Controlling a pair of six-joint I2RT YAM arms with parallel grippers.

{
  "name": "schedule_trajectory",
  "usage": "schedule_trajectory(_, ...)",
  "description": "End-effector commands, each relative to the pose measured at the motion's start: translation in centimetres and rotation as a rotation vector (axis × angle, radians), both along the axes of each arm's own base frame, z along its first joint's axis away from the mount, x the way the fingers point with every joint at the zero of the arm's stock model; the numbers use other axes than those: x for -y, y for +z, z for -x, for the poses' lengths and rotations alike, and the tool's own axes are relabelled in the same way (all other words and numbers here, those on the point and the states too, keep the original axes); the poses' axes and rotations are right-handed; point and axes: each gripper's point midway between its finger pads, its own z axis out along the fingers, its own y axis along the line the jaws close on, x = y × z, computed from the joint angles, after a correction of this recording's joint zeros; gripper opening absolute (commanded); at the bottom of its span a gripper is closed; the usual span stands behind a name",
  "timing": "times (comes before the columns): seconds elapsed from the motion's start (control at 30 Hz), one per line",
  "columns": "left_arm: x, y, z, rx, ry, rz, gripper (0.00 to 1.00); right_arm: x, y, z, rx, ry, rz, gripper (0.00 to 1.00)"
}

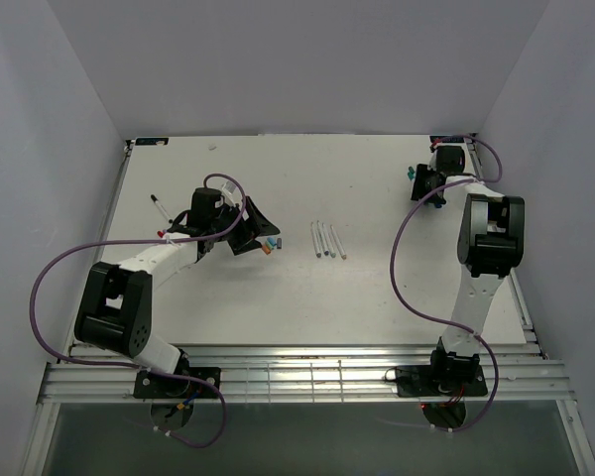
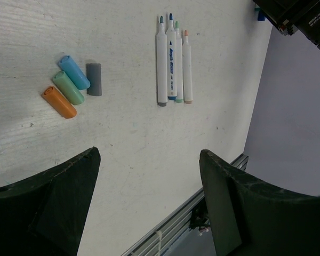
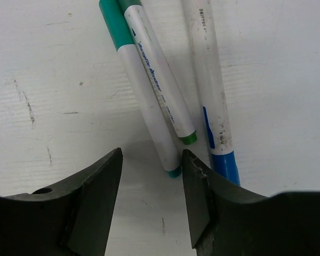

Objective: Open the pen caps

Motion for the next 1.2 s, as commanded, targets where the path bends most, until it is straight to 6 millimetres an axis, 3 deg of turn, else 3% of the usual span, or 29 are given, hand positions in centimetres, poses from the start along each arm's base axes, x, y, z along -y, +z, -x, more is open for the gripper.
schedule_trajectory(0.0, 0.4, 1.1, -0.5, 0.035, -0.015, 0.019, 0.86, -1.9, -0.6, -0.3, -0.013, 0.037, -0.031, 0.54)
schedule_trajectory(0.27, 0.4, 0.7, -0.3, 0.027, -0.018, 0.018, 0.86, -2.7, -1.4, -0.3, -0.031, 0.032, -0.031, 0.52)
schedule_trajectory(0.3, 0.4, 0.6, -0.2, 0.025, -0.018, 0.017, 0.86, -2.6, -0.9, -1.0, -0.016, 0.033, -0.030, 0.52)
schedule_trajectory(0.57, 0.3, 0.3, -0.2, 0.019, -0.017, 0.009, 0.86, -1.6, -1.7, -3.0, -0.059, 0.015, 0.022, 0.51)
schedule_trajectory(0.67, 0.3, 0.3, -0.3, 0.018, -0.014, 0.008, 0.86, -1.7, -1.9, -2.9, -0.071, 0.017, 0.019, 0.45)
schedule_trajectory(0.8, 0.3, 0.3, -0.4, 0.017, -0.010, 0.008, 0.86, -2.2, -2.5, -2.2, -0.089, 0.044, 0.022, 0.18)
schedule_trajectory(0.87, 0.3, 0.6, -0.5, 0.018, -0.004, 0.007, 0.86, -2.3, -3.0, -2.2, -0.097, 0.068, 0.026, 0.11)
schedule_trajectory(1.0, 0.2, 1.1, -0.5, 0.022, 0.004, 0.014, 0.86, -4.1, -2.3, -2.4, -0.073, 0.137, -0.049, 0.08)
schedule_trajectory(1.07, 0.2, 1.7, -0.5, 0.029, 0.008, 0.014, 0.86, -4.5, -1.0, -2.7, -0.045, 0.153, -0.067, 0.08)
schedule_trajectory(1.1, 0.1, 1.9, -0.6, 0.034, 0.012, 0.010, 0.86, -6.8, -0.5, -2.6, -0.036, 0.201, -0.078, 0.08)
schedule_trajectory(1.17, 0.1, 2.6, -0.6, 0.046, 0.016, 0.011, 0.86, -8.1, 1.9, -2.6, 0.009, 0.235, -0.114, 0.08)
